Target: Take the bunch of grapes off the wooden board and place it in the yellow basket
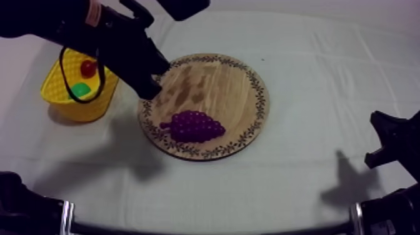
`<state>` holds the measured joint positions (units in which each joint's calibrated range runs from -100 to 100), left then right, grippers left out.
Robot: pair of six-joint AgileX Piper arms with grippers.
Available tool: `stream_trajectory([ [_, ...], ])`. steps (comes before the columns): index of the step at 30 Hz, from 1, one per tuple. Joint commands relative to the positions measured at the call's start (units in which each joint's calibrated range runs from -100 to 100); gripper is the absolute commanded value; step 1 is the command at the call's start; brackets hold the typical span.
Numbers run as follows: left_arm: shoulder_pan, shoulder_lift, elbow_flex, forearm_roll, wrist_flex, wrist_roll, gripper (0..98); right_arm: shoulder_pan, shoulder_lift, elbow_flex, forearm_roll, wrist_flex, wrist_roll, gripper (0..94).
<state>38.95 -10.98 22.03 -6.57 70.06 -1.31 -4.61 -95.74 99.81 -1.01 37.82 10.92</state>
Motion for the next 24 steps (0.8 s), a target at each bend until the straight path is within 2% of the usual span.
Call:
stream_trajectory([
  [1, 0.09, 0.02, 0.03, 0.01, 1.02, -0.13, 47.8, 0.02, -0.01, -0.03, 0.01, 0.0, 0.0, 0.4],
  [5, 0.17, 0.06, 0.27, 0.36, 3.33, -1.69, 80.4, 0.02, -0.01, -0.03, 0.01, 0.0, 0.0, 0.4],
  [8, 0.17, 0.2, 0.17, 0.74, 4.48, -3.1, 91.0, 0.02, -0.01, -0.03, 0.01, 0.0, 0.0, 0.4],
  [15, 0.0, 1.86, 1.01, 1.65, 4.08, -5.06, 96.1, 0.02, -0.01, -0.03, 0.01, 0.0, 0.0, 0.4],
  [24, -0.65, 8.56, 5.85, 1.79, -3.41, -7.94, 96.1, 0.02, -0.01, -0.03, 0.01, 0.0, 0.0, 0.4],
])
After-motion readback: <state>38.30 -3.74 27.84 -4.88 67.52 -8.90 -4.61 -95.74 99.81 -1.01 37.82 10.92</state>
